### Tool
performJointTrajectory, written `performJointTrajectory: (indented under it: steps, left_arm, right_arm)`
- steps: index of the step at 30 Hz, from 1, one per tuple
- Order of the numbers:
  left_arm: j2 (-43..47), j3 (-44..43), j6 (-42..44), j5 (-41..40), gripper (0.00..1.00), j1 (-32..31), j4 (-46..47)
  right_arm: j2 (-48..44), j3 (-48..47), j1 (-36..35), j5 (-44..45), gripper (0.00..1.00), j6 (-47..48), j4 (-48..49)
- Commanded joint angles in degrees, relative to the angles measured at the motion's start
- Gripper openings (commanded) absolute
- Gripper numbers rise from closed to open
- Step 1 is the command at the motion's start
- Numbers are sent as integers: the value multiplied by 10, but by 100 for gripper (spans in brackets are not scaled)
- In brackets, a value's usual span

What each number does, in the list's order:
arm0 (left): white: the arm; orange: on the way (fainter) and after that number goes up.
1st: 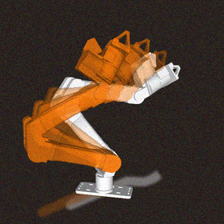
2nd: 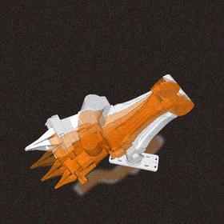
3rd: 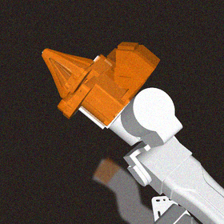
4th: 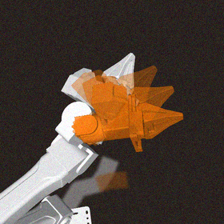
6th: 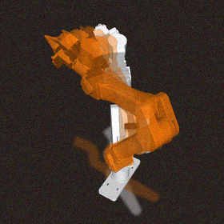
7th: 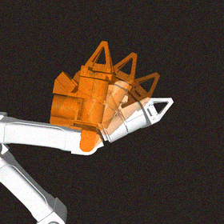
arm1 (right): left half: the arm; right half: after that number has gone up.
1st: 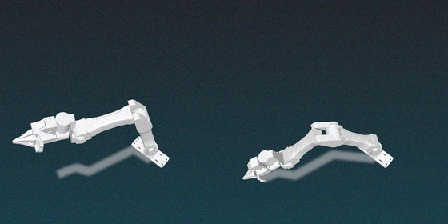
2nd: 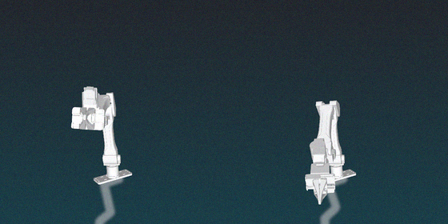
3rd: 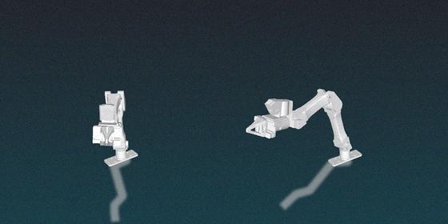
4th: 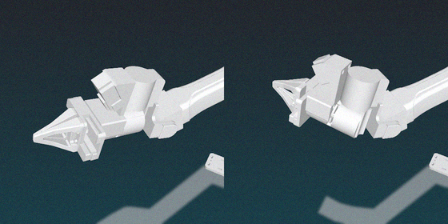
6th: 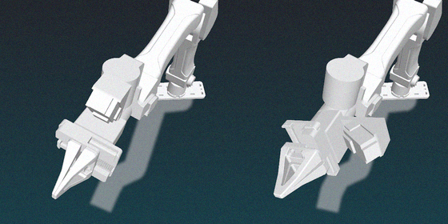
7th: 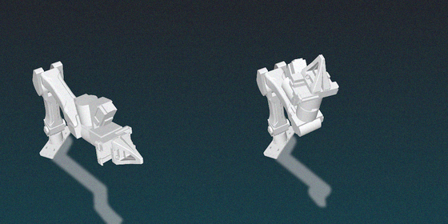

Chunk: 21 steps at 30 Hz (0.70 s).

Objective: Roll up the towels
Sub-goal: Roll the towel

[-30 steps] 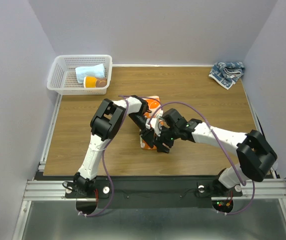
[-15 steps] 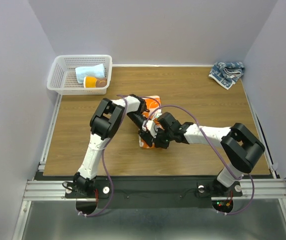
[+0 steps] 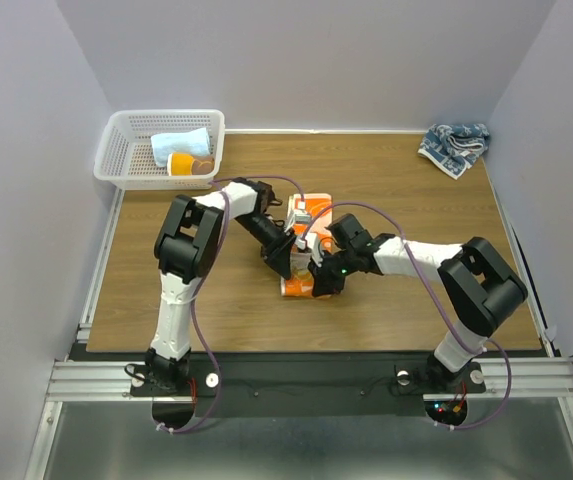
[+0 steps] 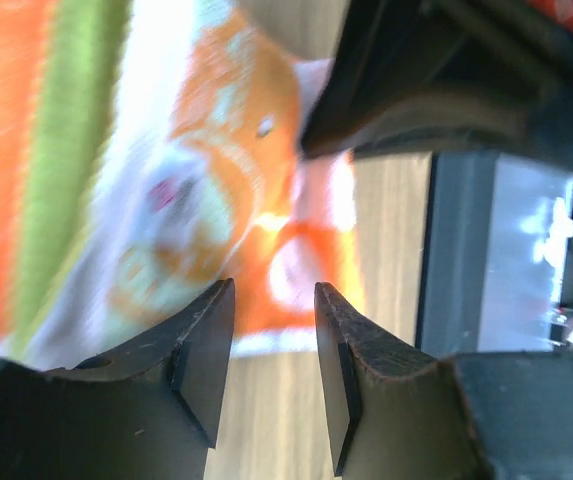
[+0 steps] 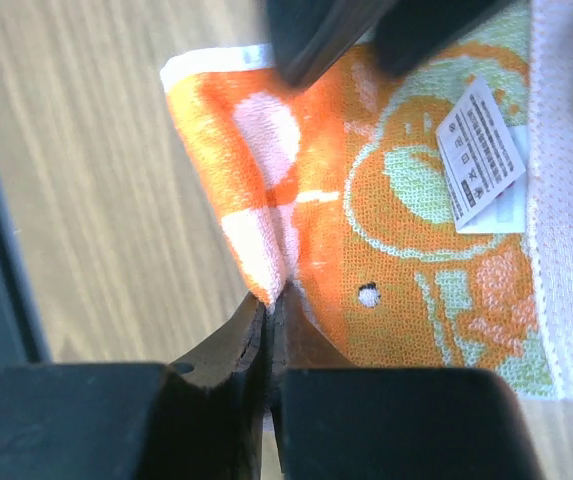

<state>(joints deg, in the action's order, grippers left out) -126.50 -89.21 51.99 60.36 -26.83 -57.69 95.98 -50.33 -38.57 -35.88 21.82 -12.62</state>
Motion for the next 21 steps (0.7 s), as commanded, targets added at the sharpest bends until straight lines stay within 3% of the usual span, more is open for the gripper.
performJointTrajectory:
  steps: [1,4,9,13,18,21]
  left_arm:
    - [47,-8,-1,-30,49,39,21]
    - [72,-13,-10,-36,49,73,28]
    - [176,11,-35,-67,50,98,74]
    - [312,151,-85,-144,54,95,186]
    - [477,333,-60,-257,56,76,325]
    - [579,413,-17,-323,60,-4,414]
  right_arm:
    - [2,-21,6,-70,1,1,-46]
    - [9,-28,12,-80,1,-10,-52]
    - [49,-62,54,-186,1,-58,-73]
    - [87,-67,87,-276,1,-93,-77]
    - [129,-79,90,-294,1,-123,-79]
    - [152,-92,93,-293,1,-143,-83]
